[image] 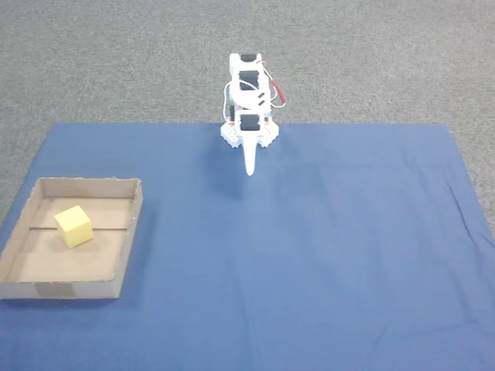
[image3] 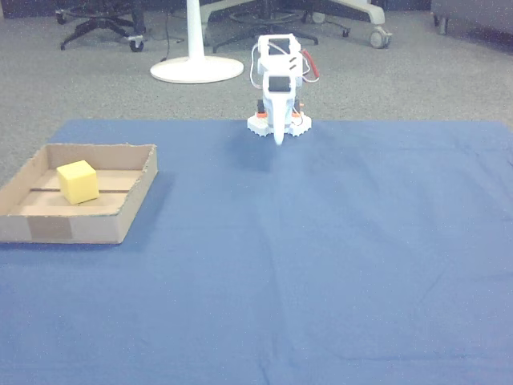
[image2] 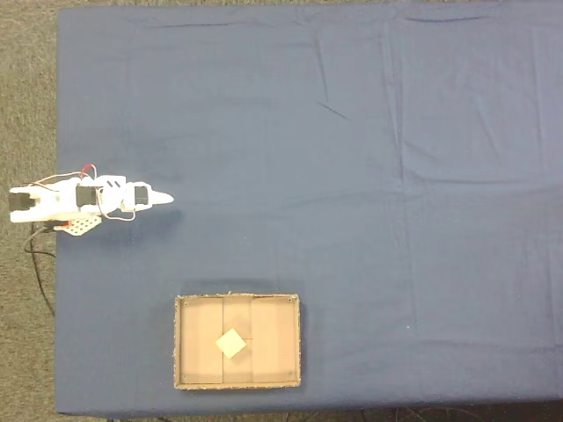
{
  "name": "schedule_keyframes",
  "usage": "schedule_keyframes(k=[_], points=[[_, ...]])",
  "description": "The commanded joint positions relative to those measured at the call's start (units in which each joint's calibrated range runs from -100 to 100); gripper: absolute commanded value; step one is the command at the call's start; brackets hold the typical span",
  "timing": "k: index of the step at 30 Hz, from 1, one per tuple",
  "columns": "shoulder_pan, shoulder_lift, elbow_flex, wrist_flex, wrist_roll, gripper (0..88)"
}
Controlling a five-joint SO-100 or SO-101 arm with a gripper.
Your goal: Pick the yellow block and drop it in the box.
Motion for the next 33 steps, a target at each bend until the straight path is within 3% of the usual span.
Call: schedule_keyframes(k=[1,33], points=[[0.9,-0.9,1.3,0.7,-1.1,0.2],[0.1,-0.9,1.3,0.5,-2.1,0.2]])
